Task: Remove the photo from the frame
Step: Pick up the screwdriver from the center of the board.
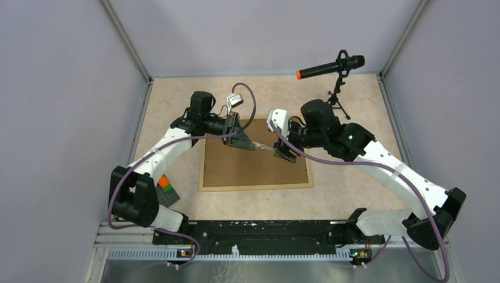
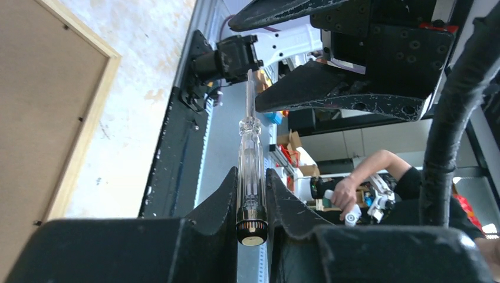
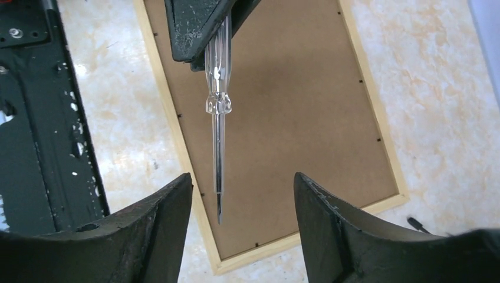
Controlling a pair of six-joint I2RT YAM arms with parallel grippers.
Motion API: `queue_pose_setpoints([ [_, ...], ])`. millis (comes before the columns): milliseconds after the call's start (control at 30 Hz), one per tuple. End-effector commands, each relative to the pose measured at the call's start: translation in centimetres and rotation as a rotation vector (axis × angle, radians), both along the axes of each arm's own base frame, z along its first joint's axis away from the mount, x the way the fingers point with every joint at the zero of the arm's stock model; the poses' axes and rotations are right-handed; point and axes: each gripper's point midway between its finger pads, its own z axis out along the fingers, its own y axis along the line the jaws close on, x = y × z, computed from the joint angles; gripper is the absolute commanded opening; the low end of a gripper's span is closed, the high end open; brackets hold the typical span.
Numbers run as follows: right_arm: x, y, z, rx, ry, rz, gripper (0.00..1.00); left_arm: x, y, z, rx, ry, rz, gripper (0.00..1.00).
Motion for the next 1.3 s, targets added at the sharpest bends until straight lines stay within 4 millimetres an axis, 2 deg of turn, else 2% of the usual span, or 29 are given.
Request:
queue_pose_setpoints([
  [0,-1.4,1.3,0.8,0.068,0.053,0.057,0.61,-1.0,0.2,2.0,-0.055,0.000,-0.071,0.00],
  [100,-1.5,1.9,0.9,0.091,0.064,0.074,0.57,-0.8,0.1,2.2,-0.061,0.010,-0.078,0.00],
  [233,-1.1,2.4,0.7,0.087,0.073,0.073,0.45,-0.8,0.1,2.8,-0.072,0.001,-0.088,0.00],
  [300,-0.9,2.6,0.7,0.086,0.074,0.074,0.29,-1.0,0.2,3.0,-0.077,-0.010,-0.091,0.00],
  [333,-0.9,2.8,1.0,0.093,0.074,0.080,0.17,-1.1,0.2,3.1,-0.078,-0.014,-0.092,0.00],
  [367,-1.1,2.9,1.2,0.100,0.083,0.088,0.05,-1.1,0.3,3.2,-0.077,-0.024,-0.086,0.06],
  [400,-1.3,3.0,1.4,0.108,0.096,0.094,0.00,-1.0,0.3,3.2,-0.075,-0.045,-0.073,0.26],
  [433,-1.7,3.1,1.5,0.117,0.116,0.099,0.00,-0.8,0.5,3.5,-0.072,-0.087,-0.051,0.82],
  [467,-2.1,3.2,1.7,0.127,0.140,0.106,0.00,-0.2,0.8,3.8,-0.060,-0.144,-0.006,0.96],
  [533,-3.0,3.2,1.8,0.157,0.212,0.125,0.00,1.5,2.1,4.7,-0.061,-0.310,0.092,0.98],
  [633,-4.2,2.9,1.7,0.202,0.336,0.150,0.00,2.9,4.0,6.1,-0.086,-0.511,0.201,0.98],
  [733,-5.1,2.9,1.9,0.240,0.428,0.176,0.00,1.7,4.1,6.3,-0.131,-0.606,0.139,0.98],
  [933,-6.5,3.7,2.4,0.289,0.565,0.233,0.00,-1.8,2.4,4.9,-0.152,-0.597,0.005,0.96],
  [1033,-6.4,4.1,2.8,0.303,0.566,0.250,0.00,-2.1,1.6,4.3,-0.138,-0.571,0.003,0.92],
  [1167,-6.2,4.5,3.9,0.326,0.560,0.261,0.00,-2.9,0.6,3.5,-0.138,-0.519,-0.028,0.81],
  [1267,-6.1,4.6,3.9,0.325,0.565,0.266,0.00,-3.8,-0.3,3.0,-0.139,-0.510,-0.058,0.78],
])
